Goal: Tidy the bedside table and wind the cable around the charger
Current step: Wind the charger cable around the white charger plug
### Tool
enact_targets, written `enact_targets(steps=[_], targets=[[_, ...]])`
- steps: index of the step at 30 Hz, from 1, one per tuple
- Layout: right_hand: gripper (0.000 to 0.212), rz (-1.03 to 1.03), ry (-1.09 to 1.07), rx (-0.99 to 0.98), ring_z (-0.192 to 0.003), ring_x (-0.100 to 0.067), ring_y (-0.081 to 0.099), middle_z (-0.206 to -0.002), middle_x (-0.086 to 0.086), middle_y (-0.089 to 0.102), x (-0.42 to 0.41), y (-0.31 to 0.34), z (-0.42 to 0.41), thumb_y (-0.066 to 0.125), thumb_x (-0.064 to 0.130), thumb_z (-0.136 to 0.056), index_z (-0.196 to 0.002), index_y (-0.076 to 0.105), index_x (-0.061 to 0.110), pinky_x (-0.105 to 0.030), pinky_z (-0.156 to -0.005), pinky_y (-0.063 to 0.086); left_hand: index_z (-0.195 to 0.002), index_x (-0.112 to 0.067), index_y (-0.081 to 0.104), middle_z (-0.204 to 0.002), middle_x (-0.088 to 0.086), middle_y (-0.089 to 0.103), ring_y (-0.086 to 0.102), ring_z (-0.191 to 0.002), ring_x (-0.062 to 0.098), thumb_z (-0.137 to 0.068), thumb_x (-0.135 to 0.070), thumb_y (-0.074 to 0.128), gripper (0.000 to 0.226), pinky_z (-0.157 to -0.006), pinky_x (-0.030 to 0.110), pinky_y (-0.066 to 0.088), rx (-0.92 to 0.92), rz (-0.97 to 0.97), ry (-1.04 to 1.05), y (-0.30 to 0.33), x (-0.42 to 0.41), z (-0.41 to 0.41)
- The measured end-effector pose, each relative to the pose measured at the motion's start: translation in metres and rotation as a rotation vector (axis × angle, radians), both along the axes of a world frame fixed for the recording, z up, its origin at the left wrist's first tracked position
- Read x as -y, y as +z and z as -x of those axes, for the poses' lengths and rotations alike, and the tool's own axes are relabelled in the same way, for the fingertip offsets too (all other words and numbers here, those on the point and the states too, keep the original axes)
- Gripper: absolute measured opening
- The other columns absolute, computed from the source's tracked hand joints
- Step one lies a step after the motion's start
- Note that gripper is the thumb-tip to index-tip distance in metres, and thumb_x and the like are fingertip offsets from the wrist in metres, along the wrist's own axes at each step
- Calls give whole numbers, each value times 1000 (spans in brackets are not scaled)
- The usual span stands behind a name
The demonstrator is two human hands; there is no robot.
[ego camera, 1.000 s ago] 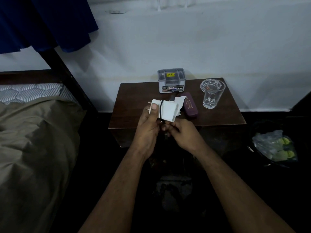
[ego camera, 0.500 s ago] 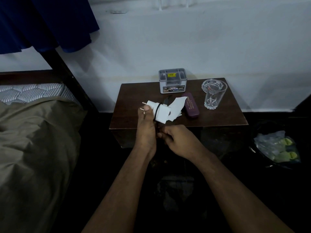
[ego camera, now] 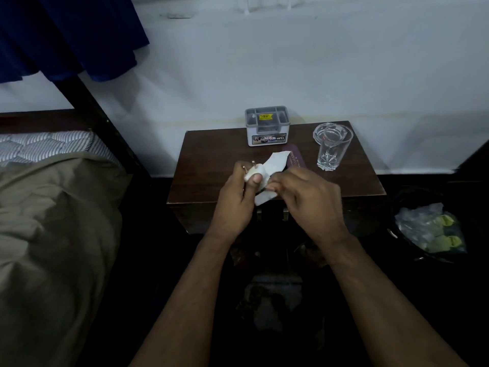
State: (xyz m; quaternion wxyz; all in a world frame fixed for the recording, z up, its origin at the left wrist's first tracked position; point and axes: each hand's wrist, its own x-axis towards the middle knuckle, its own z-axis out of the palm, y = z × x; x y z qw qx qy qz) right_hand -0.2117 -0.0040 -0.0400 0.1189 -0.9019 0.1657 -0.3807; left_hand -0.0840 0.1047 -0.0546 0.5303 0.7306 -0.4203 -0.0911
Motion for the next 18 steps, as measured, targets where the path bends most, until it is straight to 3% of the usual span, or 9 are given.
enact_targets(steps=[3,7,11,15,18], targets=[[15,-31,-98,80,-83,-12,67,-87,7,68,11,2,4,63,38,-99,-93,73,28,-29,-64,49,-103,-24,49,-84,-15,60,55,-79,1,-103,-39,44,16,-73,26,44,-16,-31,-98,3,-2,2],[13,-182,-76,111,-82,-11,66,-90,10,67,22,0,4,63,37,-98,-94,71,26,-32,-66,53,-93,-19,52,-82,-20,56,50,-80,1,-102,-37,45,21,-73,19,42,-254,29,-201,6,-1,5],[21,-414,67,154,-83,-13,67,-89,10,67,36,-5,2,60,38,-98,-94,73,22,-41,-72,54,-105,2,55,-96,2,60,54,-93,13,-102,-37,47,40,-85,30,44,-459,118,-249,9,-3,4],[15,-625,179,218,-87,-14,70,-87,3,72,40,-11,-3,60,30,-98,-95,72,23,-35,-81,56,-113,-29,71,-116,-4,71,64,-111,11,-101,-42,48,29,-100,34,49,-731,239,-323,12,-4,8],[20,-744,229,81,-84,-16,69,-88,-8,74,31,-16,-10,55,26,-97,-92,71,15,-30,-80,51,-108,-24,73,-112,1,74,68,-106,14,-102,-34,46,29,-100,37,52,-865,394,-266,14,1,13]])
